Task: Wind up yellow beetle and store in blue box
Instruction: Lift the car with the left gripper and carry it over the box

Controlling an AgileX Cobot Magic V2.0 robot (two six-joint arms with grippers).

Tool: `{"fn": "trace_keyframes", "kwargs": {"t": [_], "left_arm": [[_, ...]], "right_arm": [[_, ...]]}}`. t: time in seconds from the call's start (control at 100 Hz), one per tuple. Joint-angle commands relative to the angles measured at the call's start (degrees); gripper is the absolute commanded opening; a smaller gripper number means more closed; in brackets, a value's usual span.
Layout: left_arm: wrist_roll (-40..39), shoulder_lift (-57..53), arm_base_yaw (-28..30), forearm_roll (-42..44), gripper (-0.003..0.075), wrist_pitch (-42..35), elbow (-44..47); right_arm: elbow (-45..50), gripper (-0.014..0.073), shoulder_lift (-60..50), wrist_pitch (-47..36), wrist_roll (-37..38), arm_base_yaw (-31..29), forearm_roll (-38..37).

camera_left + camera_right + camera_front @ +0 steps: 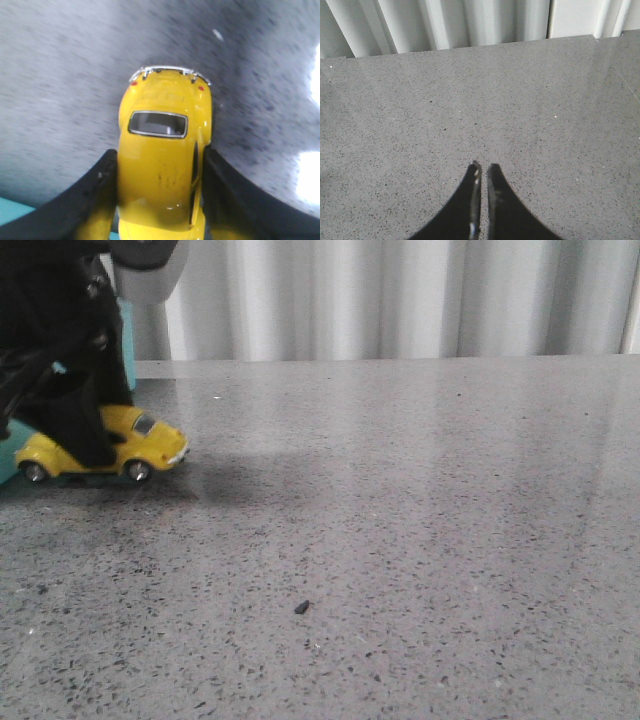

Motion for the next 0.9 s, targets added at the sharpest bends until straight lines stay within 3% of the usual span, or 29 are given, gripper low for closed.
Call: {"fn": "trace_keyframes", "kwargs": {"t": [0.0,0.33,0.63,0.89], "left_arm": [[-0.1,-1.9,-0.4,-1.8,0.0146,-1.9,-4.5],[-0.2,-1.9,-0.4,-5.2,0.0146,-1.5,-16.1],[-13.2,-3.6,0.6,4.7,0.0146,8.8,-27.6],[-17.4,-7.8,8.8,6.1,0.0146,13.0,-28.1]], "right_arm": [[-1.3,-0.0041,0.4,-4.7,-0.1,-0.4,-0.8],[-1.3,-0.0041,0.4,-4.7,-0.1,-0.4,-2.2],[-1.3,-0.0041,0.4,-4.7,-0.1,-0.4,-2.2],[-1.3,-0.0041,0.4,-4.7,-0.1,-0.4,-2.2]]}}
